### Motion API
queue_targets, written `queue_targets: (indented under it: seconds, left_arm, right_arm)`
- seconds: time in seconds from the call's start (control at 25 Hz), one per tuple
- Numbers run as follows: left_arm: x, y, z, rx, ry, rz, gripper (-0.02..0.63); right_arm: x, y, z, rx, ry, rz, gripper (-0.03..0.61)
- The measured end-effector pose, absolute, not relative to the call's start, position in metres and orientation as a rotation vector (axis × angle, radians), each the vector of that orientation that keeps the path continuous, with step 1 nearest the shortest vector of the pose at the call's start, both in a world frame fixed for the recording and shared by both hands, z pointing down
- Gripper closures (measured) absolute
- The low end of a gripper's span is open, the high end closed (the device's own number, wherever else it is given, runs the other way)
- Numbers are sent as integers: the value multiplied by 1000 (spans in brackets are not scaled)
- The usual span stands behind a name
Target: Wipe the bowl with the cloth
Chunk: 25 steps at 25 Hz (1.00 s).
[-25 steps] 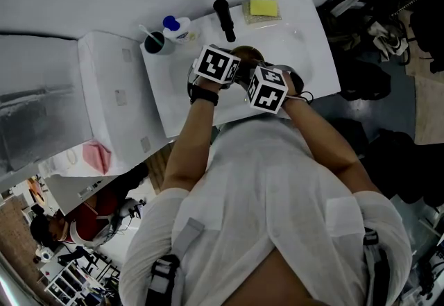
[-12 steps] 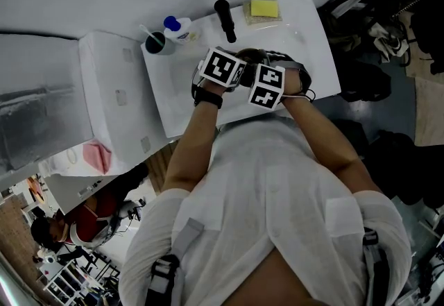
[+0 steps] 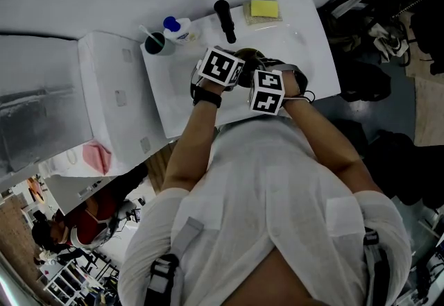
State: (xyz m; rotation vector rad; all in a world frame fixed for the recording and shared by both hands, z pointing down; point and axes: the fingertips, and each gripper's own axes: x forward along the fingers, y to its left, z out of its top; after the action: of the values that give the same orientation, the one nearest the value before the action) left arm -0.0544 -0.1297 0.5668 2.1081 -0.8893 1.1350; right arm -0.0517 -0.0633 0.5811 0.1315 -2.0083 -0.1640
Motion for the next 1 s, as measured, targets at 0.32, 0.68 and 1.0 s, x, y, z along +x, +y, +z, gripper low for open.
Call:
queue_targets:
  seconds: [0.32,0.68,1.0]
  left_arm:
    - [-53,-129,568,2105,-871,1141,595]
    - [-48,-127,567,2111,-856,1133,597]
    - [-55,-131,567,2107,-872,1138,595]
  right_arm:
    - [-25,-80,591,143,-1850,-189,532]
    - [-39,-86,587,211,-1885,-262,532]
    - [-41,-57,581,94,-1982,-76,532]
